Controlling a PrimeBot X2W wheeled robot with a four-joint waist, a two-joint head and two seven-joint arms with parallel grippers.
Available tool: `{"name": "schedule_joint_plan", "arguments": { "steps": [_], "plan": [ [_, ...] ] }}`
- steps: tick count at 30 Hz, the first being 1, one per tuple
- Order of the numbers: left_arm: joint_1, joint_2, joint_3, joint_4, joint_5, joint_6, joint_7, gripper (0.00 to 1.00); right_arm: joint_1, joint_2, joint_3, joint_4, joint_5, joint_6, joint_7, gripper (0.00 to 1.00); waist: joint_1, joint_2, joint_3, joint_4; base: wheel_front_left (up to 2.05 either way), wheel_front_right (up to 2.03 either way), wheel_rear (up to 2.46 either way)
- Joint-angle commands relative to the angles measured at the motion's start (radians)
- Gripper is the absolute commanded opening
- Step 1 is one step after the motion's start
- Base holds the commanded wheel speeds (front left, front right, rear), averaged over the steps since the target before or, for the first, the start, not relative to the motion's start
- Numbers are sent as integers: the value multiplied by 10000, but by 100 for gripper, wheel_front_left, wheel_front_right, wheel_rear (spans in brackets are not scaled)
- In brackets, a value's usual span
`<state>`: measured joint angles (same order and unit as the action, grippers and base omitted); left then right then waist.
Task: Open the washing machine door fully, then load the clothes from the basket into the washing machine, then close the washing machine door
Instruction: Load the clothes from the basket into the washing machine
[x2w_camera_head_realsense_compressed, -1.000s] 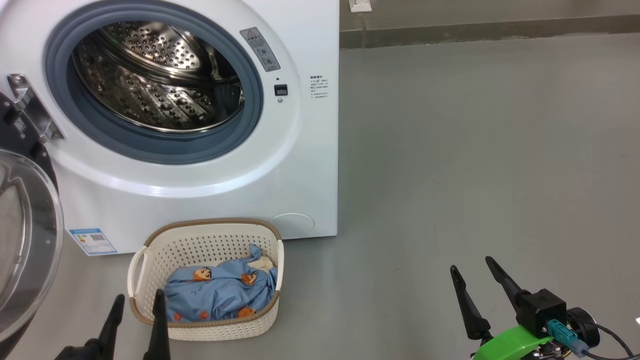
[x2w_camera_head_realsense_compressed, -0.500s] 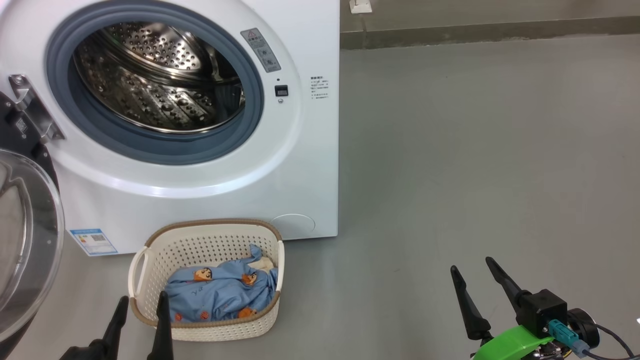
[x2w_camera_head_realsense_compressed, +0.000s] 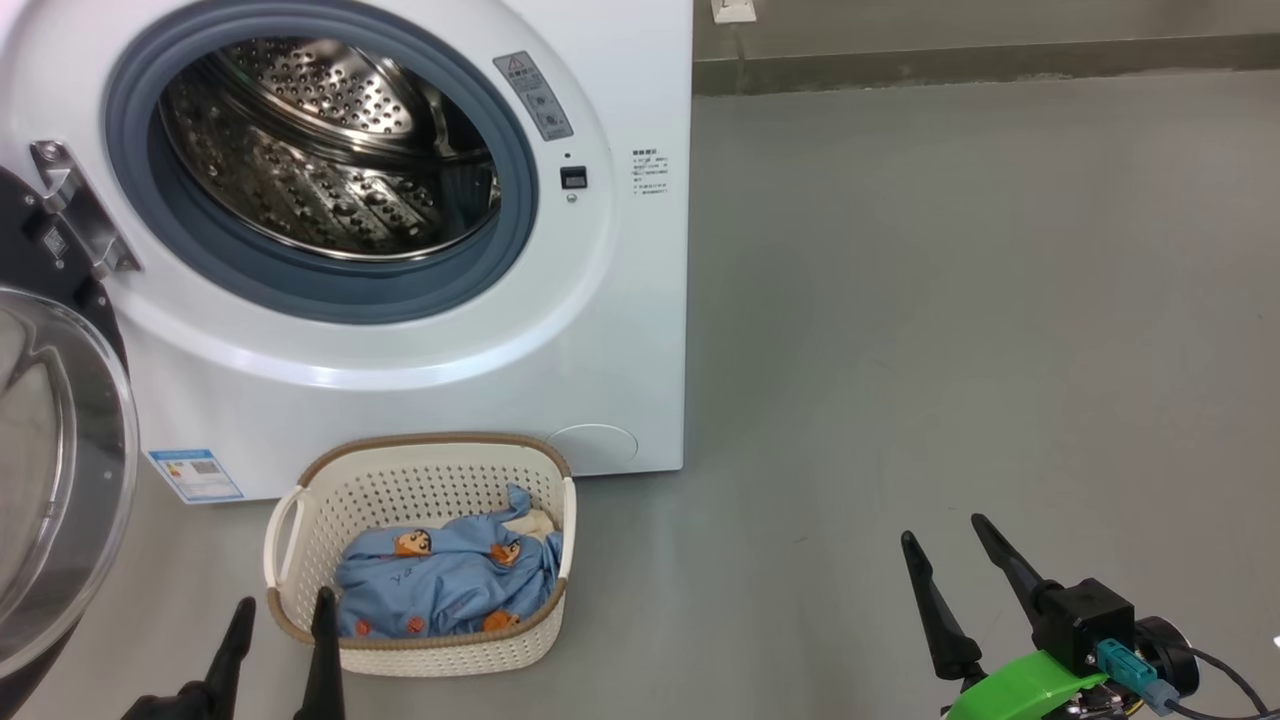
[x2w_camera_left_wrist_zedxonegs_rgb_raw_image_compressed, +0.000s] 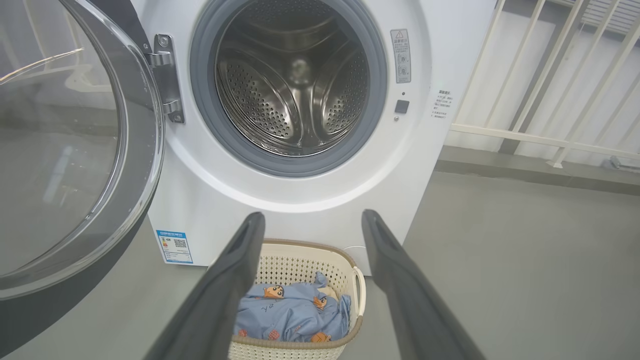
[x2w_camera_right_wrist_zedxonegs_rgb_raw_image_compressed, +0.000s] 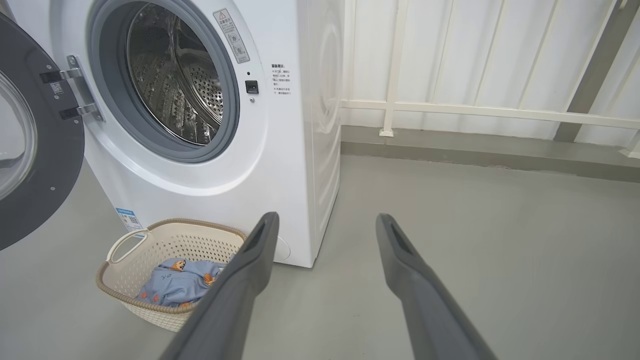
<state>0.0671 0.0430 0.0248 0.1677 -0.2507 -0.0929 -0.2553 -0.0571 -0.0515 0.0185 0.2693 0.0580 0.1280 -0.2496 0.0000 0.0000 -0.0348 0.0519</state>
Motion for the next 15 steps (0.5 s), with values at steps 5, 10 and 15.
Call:
{"name": "schedule_joint_plan", "arguments": {
  "steps": [5, 10, 15],
  "plan": [
    [-305, 72, 343, -199, 19, -76, -65, 100, -146, 12, 279, -262, 23, 27, -120, 100, 0, 0, -6, 26, 0, 0, 0],
    [-292, 72, 311, -198, -598, -176, -65, 100, -145, 12, 318, -258, 24, 27, -121, 100, 0, 0, -18, 32, 5, -5, 0],
    [-298, 72, 467, -256, -808, -223, -65, 100, -139, 12, 369, -252, 26, 27, -121, 100, 0, 0, -6, 28, 58, -60, 2]
  ]
}}
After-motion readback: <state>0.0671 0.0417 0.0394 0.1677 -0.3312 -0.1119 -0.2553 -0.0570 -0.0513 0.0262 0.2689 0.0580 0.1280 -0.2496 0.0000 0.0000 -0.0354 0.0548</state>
